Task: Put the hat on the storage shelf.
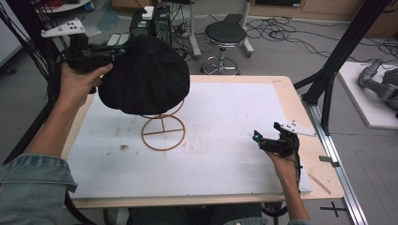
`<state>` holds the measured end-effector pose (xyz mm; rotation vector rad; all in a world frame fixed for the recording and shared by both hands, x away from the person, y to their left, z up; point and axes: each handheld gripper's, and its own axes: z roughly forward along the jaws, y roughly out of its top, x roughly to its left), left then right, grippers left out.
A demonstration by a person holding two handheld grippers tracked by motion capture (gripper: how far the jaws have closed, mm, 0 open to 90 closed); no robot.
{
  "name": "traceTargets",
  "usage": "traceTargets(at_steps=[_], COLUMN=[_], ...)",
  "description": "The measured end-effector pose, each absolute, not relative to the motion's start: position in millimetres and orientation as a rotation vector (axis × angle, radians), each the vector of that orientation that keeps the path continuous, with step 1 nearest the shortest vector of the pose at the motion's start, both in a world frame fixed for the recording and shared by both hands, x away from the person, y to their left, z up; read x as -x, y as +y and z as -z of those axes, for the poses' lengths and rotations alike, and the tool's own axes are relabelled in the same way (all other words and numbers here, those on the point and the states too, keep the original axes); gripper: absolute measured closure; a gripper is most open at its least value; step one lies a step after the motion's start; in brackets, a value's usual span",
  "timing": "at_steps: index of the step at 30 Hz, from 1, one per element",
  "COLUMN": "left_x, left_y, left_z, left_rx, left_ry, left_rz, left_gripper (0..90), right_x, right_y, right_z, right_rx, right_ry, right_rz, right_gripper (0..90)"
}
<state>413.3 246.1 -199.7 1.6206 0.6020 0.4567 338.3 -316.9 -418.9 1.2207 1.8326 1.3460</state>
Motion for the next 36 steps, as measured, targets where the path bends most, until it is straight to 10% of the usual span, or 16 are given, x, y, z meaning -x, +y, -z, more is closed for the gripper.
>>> traceTargets(at_steps=[36], left_x=[-421.0], left_y=[237.0], left_z=[254.7], left_rx=[-1.66], left_ry=[0.65], left_rz=[-0.424], left_gripper=[80.5], right_x=[-340.0], right_y=[-316.5], right_z=[419.1], right_rx=[-1.213], right_ry=[1.831], right_rz=[-1.347], right_gripper=[5.4])
